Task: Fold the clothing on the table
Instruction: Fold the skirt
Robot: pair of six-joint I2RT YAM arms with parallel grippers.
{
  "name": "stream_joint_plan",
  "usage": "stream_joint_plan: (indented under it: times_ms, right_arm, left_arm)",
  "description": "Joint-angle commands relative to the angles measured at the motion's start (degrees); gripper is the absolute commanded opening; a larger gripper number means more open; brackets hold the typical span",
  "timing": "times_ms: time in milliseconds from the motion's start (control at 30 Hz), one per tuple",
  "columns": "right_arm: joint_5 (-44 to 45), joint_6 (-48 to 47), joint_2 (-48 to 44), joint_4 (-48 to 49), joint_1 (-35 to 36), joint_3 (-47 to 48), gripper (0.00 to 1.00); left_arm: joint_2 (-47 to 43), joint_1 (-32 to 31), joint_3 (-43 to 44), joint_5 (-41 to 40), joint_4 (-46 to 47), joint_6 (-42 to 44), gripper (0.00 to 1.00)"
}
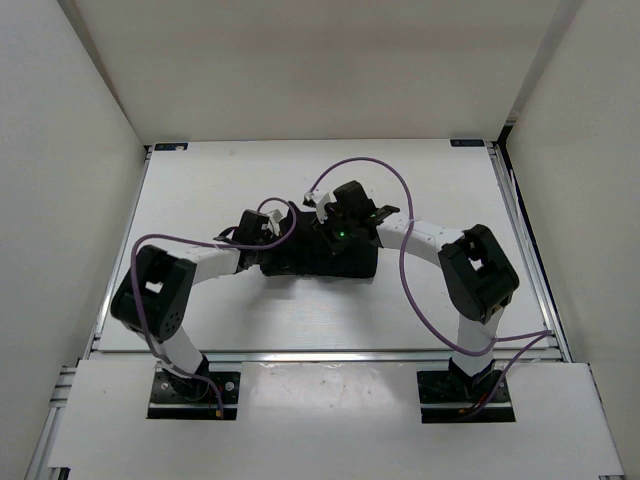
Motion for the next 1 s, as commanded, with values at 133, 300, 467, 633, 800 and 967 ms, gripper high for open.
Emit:
stream_joint_plan:
  times_ms: [133, 300, 467, 633, 800, 967]
  right_arm:
    - [-4.75, 0.38, -3.36, 6.57, 2.29, 3.82, 0.85]
    - [-20.33, 16.86, -14.09, 17.89, -4.11, -2.32, 0.99]
    - [-22.46, 23.15, -16.57, 11.69, -16.59, -1.98, 0.83]
    - [-34.89, 21.56, -12.53, 7.65, -24.94, -6.38, 0.00]
    - [-49.61, 31.48, -5.06, 15.35, -29.27, -9.27, 0.00]
    - [-49.79, 31.25, -1.54, 15.30, -27.52, -8.67, 0.00]
  left_arm:
    - [-17.65, 6.24, -9.20, 2.10, -5.87, -2.43, 0.00]
    - [-27.24, 11.43, -11.67, 2.79, -9.74, -1.12, 0.00]
    - [-29.36, 8.47, -11.67, 8.86, -0.55, -8.56, 0.00]
    - [-22.27, 1.43, -12.47, 15.79, 35.25, -29.74, 0.00]
    - [-5.91, -7.18, 2.70, 26.78, 51.51, -42.07, 0.00]
    - [2.27, -9.39, 8.37, 26.19, 49.24, -43.31, 0.00]
